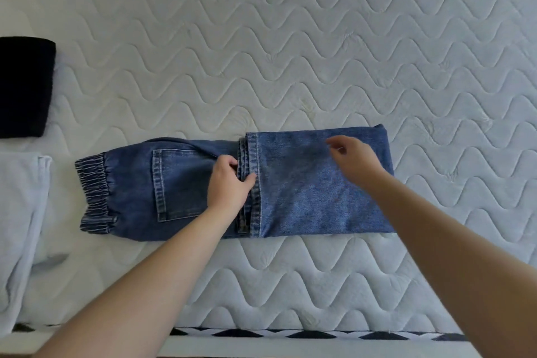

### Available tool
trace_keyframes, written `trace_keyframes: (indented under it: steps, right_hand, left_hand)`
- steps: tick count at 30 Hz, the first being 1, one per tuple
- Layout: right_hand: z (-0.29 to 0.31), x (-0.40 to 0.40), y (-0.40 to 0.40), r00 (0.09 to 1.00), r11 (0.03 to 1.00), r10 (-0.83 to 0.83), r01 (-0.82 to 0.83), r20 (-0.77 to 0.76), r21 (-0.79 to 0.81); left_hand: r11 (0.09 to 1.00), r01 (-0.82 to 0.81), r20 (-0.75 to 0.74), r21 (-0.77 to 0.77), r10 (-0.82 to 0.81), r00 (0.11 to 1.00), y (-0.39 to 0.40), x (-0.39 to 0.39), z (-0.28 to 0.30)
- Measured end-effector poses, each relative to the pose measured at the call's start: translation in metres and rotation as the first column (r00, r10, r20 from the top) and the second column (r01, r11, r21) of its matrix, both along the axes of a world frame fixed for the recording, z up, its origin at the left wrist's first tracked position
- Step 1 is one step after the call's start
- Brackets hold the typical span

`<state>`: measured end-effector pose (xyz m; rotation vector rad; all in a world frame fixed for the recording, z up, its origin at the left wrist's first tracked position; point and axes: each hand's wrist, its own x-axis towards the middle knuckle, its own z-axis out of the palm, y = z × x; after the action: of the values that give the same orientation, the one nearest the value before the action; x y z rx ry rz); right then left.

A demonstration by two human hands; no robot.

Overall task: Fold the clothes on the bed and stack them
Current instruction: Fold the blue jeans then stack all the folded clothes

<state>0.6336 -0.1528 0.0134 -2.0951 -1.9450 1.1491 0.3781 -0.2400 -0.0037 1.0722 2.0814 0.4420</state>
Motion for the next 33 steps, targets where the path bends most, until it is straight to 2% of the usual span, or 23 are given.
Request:
trace_keyframes:
  steps: [3, 5, 7, 9, 13, 17, 20, 22, 26, 30, 33]
  right_hand:
    - [-0.002, 0.025, 0.010, 0.998, 0.994, -0.057, 0.056, 0.008, 0.092]
    - [-0.002, 0.041, 0.013, 0.994, 0.987, -0.110, 0.107, 0.018, 0.124]
    - [-0.004, 0.057, 0.013, 0.985, 0.980, -0.162, 0.155, 0.050, 0.122]
    - [-0.007, 0.072, 0.012, 0.975, 0.972, -0.210, 0.199, 0.076, 0.126]
    - [-0.018, 0.097, 0.013, 0.952, 0.952, -0.307, 0.307, 0.018, -0.010]
    - [-0.031, 0.112, 0.013, 0.949, 0.947, -0.312, 0.307, -0.038, -0.095]
    - [-0.039, 0.118, 0.015, 0.957, 0.955, -0.286, 0.280, -0.053, -0.096]
    - [-0.041, 0.121, 0.017, 0.944, 0.944, -0.315, 0.301, -0.096, -0.134]
    - [-0.046, 0.126, 0.013, 0.926, 0.928, -0.349, 0.318, -0.147, -0.196]
    - [-0.044, 0.132, 0.013, 0.931, 0.922, -0.344, 0.311, -0.120, -0.230]
    - [-0.040, 0.136, 0.012, 0.958, 0.919, -0.279, 0.247, -0.065, -0.306]
  left_hand:
    - [0.972, 0.064, -0.178, 0.226, -0.023, 0.984, 0.006, 0.008, 0.011]
    - [0.924, 0.249, -0.216, 0.290, -0.190, 0.958, 0.017, 0.023, 0.016]
    - [0.830, 0.484, -0.255, 0.277, -0.422, 0.870, 0.032, 0.047, 0.015]
    - [0.747, 0.615, -0.251, 0.253, -0.564, 0.787, 0.050, 0.076, 0.012]
    - [0.697, 0.686, -0.236, 0.208, -0.645, 0.727, 0.095, 0.138, -0.001]
    - [0.598, 0.790, -0.274, 0.138, -0.743, 0.610, 0.134, 0.192, -0.014]
    - [0.558, 0.828, -0.217, 0.059, -0.802, 0.557, 0.148, 0.218, -0.022]
    - [0.591, 0.807, -0.171, 0.011, -0.794, 0.583, 0.152, 0.227, -0.027]
    - [0.710, 0.702, -0.014, -0.055, -0.704, 0.710, 0.161, 0.236, -0.031]
    - [0.752, 0.649, 0.107, -0.116, -0.640, 0.761, 0.169, 0.239, -0.033]
    - [0.791, 0.593, 0.233, -0.153, -0.554, 0.799, 0.172, 0.236, -0.036]
